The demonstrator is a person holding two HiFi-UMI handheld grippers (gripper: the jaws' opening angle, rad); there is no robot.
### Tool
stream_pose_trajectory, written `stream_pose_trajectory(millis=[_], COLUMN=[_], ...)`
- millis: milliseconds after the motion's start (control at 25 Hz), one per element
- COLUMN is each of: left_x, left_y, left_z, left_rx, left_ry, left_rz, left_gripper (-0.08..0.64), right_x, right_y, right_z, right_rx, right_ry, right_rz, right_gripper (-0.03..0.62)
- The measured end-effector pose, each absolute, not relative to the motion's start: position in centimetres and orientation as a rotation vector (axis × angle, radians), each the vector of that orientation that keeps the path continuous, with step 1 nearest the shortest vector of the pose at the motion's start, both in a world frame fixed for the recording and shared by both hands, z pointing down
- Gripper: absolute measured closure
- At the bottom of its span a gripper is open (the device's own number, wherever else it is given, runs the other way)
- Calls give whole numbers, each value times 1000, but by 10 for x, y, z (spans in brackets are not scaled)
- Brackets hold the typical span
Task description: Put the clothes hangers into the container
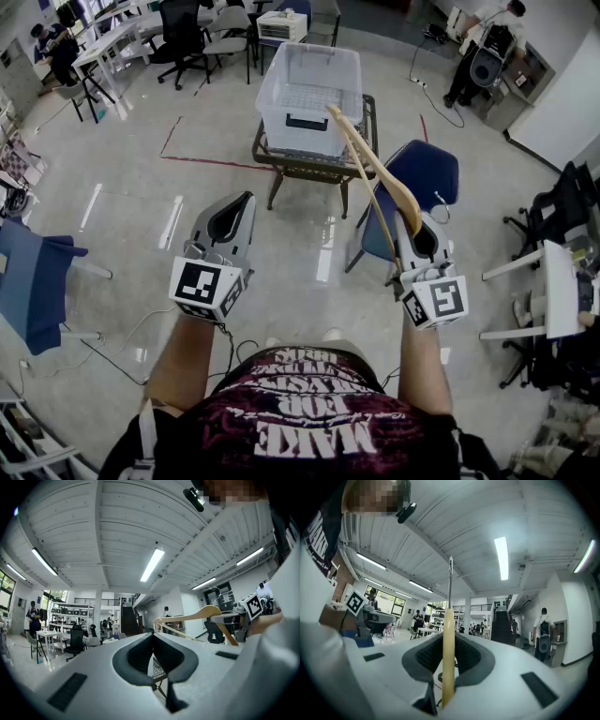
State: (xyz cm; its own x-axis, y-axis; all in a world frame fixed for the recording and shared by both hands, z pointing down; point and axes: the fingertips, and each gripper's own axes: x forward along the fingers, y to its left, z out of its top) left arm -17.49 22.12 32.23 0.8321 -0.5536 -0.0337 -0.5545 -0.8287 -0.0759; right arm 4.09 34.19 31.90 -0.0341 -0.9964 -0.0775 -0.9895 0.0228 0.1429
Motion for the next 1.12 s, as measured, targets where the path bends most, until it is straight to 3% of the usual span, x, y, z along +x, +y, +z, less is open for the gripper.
stream_pose_trajectory(millis=[600, 1120], left_x=[-246, -233], left_y=[192, 160], left_z=[337, 345], left_rx=[-2920, -2909], left_ry=[934, 950], left_rz=[24, 75], left_gripper=[554, 554], right_x=[-11, 23], right_y=[337, 319], right_z=[333, 319], right_rx=[2160, 2221], right_ry=[-2235, -2238], right_rz=[-161, -193], right_gripper=[531, 531])
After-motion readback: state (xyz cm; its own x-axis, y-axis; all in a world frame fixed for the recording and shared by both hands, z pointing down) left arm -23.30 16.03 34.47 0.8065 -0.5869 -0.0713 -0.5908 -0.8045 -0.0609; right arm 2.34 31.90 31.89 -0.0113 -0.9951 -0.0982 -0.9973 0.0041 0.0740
